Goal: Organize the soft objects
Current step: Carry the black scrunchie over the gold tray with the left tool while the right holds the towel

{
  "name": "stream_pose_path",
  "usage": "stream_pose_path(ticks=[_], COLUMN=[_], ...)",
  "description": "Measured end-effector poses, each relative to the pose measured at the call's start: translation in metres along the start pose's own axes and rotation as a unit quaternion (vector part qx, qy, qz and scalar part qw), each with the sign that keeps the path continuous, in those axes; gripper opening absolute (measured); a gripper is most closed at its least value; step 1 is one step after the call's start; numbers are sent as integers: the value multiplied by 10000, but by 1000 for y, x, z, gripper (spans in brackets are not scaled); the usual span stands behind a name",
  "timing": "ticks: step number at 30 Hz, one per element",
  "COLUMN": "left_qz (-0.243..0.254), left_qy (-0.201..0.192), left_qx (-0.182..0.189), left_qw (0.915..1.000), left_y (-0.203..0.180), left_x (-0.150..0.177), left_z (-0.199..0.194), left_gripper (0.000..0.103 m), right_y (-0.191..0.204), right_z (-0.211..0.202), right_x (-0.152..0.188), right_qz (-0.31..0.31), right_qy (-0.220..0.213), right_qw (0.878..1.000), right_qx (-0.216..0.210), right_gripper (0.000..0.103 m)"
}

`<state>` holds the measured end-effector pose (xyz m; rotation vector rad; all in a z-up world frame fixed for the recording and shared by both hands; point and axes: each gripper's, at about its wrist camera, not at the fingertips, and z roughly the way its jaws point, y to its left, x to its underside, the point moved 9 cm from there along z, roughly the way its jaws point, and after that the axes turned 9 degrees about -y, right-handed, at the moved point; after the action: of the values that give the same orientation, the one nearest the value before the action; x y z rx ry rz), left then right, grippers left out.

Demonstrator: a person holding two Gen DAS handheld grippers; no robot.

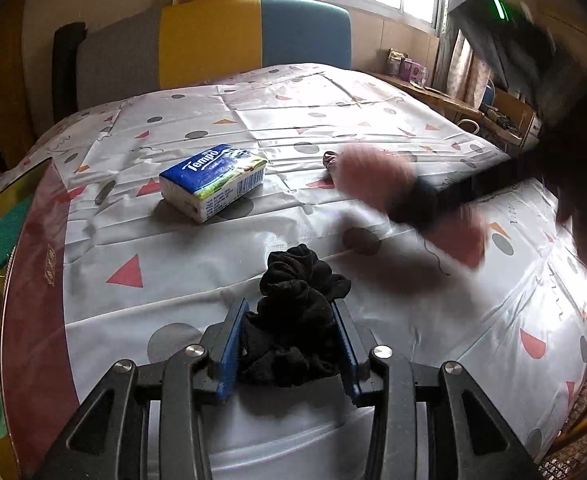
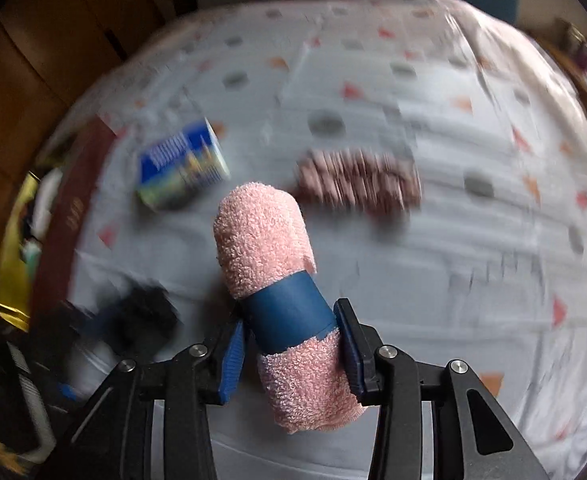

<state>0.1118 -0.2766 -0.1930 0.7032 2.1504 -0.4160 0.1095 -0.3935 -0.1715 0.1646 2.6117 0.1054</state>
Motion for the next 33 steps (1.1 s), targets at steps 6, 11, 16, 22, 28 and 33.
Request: stream_pose_path(ticks=[6, 11, 16, 22, 28, 33], left_qz=[119, 9, -156, -406, -776, -1211], left_qy=[60, 277, 285, 85, -135, -263], left_qx=[-98, -127, 25, 174, 141, -209], left_qw=[9999, 9995, 9995, 9990, 9968, 9921], left_y=[-1, 2, 2, 0, 24, 70], left_x=[-1, -3, -9, -25, -42, -49], left_z=[0, -3, -16, -48, -85, -111], left_gripper=[40, 23, 18, 18, 18, 18], right_y=[2, 5, 7, 8, 11, 11], right_z=[2, 2, 6, 6, 7, 8], right_x=[8, 8, 8, 8, 8, 7], right_qz=[-216, -396, -400, -501, -736, -814], right_qy=[-264, -291, -277, -303, -368, -397], right_qw=[9993, 9986, 9987, 9981, 9962, 9954], right_qx=[168, 182, 139, 176, 269, 304], right_gripper=[40, 40, 41, 41, 42, 42])
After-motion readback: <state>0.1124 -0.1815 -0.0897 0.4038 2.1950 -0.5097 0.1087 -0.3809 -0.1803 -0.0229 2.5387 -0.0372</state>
